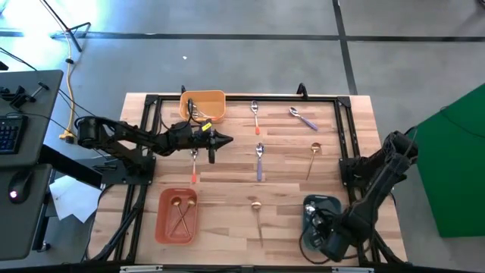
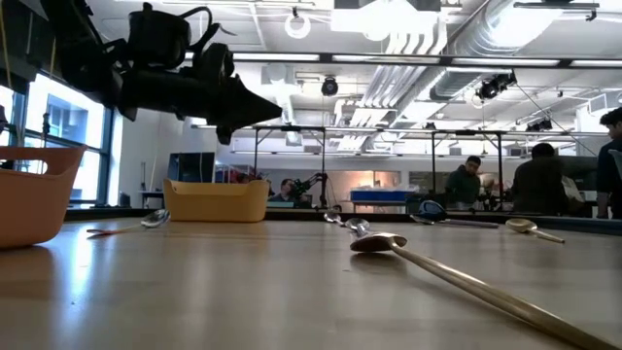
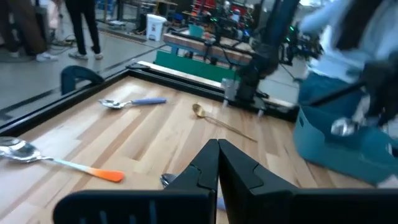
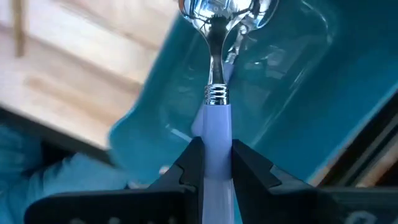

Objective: Sort silverware by color (type)
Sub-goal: Put the bottom left violet spoon into the blue bin, then put the top orange spoon into the yellow bin

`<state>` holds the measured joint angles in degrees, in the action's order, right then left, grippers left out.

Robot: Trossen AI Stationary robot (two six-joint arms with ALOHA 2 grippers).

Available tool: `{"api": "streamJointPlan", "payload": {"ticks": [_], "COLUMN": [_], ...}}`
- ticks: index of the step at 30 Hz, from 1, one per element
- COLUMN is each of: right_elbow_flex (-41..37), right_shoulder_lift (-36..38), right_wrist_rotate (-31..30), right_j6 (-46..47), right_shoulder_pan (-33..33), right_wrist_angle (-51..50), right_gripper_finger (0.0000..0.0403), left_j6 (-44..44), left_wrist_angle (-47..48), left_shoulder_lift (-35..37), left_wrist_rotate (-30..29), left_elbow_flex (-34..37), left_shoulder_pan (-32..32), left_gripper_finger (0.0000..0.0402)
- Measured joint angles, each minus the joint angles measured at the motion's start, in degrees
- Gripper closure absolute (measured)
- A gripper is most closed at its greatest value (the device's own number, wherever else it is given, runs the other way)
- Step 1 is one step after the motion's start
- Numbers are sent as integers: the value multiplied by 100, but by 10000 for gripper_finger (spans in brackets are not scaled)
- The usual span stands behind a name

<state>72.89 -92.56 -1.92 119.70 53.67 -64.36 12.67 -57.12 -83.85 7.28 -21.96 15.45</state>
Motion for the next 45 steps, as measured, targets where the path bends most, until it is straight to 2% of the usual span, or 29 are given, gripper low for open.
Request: {"api": "streamJointPlan", "payload": {"ticks": [10,13,17,22,25,28,31,35,37,41,45], "right_elbow_flex": [-1435,-1733,-1787,-1430,-1052,-633,-318,-253,-253,-259,-726], "right_shoulder_lift": [40,40,42,42,42,106,202,418,488,515,517], "right_wrist_rotate": [437,798,1150,1227,1224,941,157,-800,-969,-926,-285], "right_j6": [94,89,-87,-641,-1255,-1891,-2726,-4179,-4944,-6474,-8177], "right_shoulder_pan": [-426,-514,-608,-773,-924,-1158,-1469,-2027,-2390,-3208,-4089], "right_wrist_angle": [1532,1891,1982,1672,1229,599,-19,-158,45,709,2501], "right_gripper_finger": [354,346,318,266,248,256,299,384,393,383,400], "left_j6": [23,23,6,-43,-79,-81,-81,-81,-89,-230,-231], "left_wrist_angle": [15,43,49,52,54,71,75,214,403,610,594], "left_shoulder_lift": [0,0,0,0,0,0,1,2,2,2,2], "left_wrist_rotate": [-15,2,403,455,453,453,451,447,447,433,633], "left_elbow_flex": [-8,-8,-8,-8,-8,-8,-8,-8,-8,-8,-8], "left_shoulder_pan": [247,279,309,312,312,312,312,325,375,549,698], "left_gripper_finger": [401,401,401,401,401,401,401,401,401,401,401]}}
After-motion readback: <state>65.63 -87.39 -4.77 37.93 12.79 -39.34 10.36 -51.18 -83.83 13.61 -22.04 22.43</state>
